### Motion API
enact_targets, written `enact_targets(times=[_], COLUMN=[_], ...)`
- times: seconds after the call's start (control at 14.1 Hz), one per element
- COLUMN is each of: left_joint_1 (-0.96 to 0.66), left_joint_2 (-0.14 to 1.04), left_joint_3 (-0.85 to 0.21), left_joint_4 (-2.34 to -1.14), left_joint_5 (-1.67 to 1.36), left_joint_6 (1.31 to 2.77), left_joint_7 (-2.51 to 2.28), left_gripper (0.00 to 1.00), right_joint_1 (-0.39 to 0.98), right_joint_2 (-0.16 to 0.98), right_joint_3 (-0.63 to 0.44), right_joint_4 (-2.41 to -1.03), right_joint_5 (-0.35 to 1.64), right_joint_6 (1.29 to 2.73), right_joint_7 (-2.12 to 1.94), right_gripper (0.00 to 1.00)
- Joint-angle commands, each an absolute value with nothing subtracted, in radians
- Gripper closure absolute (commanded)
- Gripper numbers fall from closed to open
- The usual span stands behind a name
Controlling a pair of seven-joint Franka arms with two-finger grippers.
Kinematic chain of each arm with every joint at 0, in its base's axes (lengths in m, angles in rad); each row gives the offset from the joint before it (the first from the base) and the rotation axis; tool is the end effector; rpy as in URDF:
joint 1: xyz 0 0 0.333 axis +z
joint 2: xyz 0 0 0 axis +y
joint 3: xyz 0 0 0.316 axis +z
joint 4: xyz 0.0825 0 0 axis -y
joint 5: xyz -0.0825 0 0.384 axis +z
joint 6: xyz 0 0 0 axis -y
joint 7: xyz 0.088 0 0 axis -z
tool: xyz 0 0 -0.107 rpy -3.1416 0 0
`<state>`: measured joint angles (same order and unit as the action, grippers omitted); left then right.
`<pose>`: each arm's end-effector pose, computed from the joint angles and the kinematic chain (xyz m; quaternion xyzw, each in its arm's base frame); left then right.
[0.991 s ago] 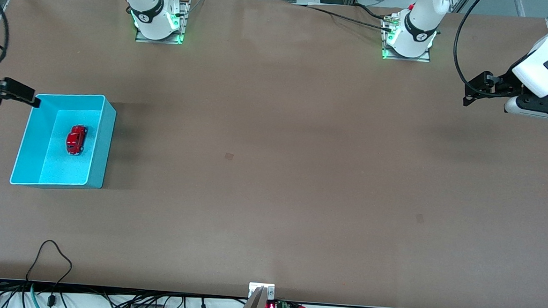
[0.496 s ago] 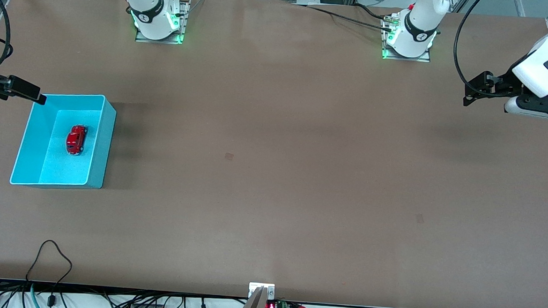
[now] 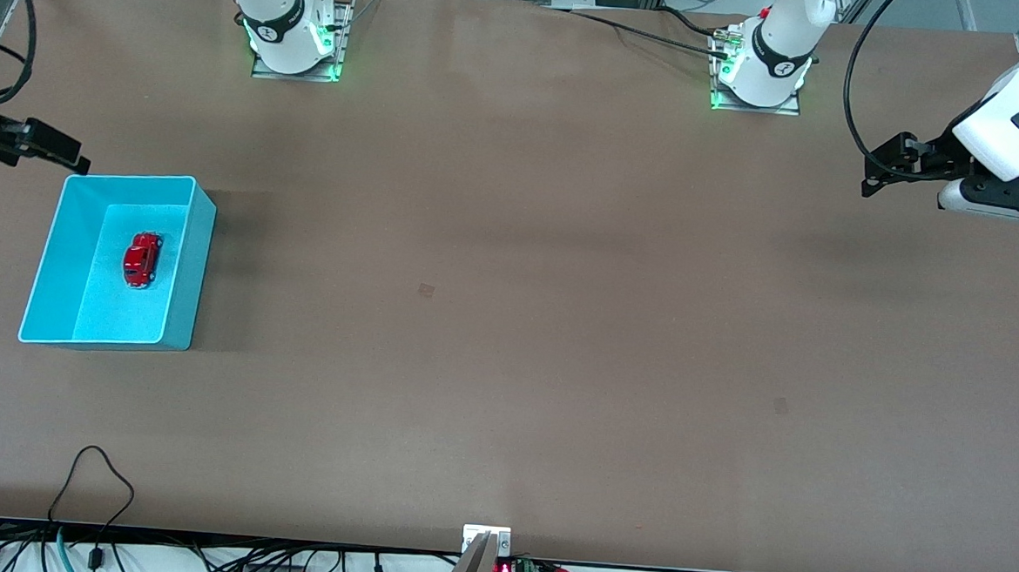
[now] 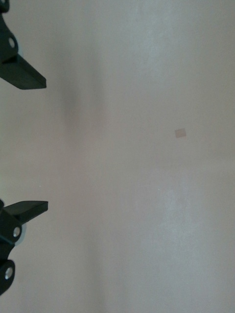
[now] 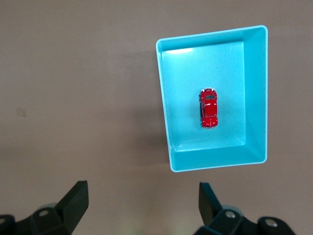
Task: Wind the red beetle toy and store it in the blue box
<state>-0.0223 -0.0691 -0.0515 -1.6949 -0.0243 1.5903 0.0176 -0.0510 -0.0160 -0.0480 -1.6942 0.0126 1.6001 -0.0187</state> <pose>0.5309 -0.0427 0.6051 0.9988 -0.0451 -0.0181 0.0099 0.5449 -0.0530 0.5776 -0.9984 0.0405 0.0386 0.0090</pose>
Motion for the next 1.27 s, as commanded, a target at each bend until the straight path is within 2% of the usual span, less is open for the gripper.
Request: enact_targets(times=[0.0,0.21,1.2], left_joint_1=[-0.014,-0.015,-0.012], left_joint_2=[-0.066,-0.066,-0.066], left_joint_3=[-0.054,-0.055,-0.054], left_joint_4=[-1.674,-1.674,-1.674], left_joint_5=[-0.035,-0.035,-0.037], left_joint_6=[1.571,1.571,1.566], left_joint_7=[0.026,0.025,0.012], left_gripper=[0.00,0.00,0.00], right_joint_1=[-0.066,-0.066,-0.066], right_joint_2=[-0.110,-0.172,-0.158], right_joint_3=[-0.028,-0.025,-0.028], right_joint_4=[-1.792,-1.847,-1.805], right_joint_5=[-0.006,-0.015,-0.011], right_joint_6=[1.634,1.663,1.632], right_joint_7=[-0.009,-0.018,-0.026], right_gripper=[0.00,0.00,0.00])
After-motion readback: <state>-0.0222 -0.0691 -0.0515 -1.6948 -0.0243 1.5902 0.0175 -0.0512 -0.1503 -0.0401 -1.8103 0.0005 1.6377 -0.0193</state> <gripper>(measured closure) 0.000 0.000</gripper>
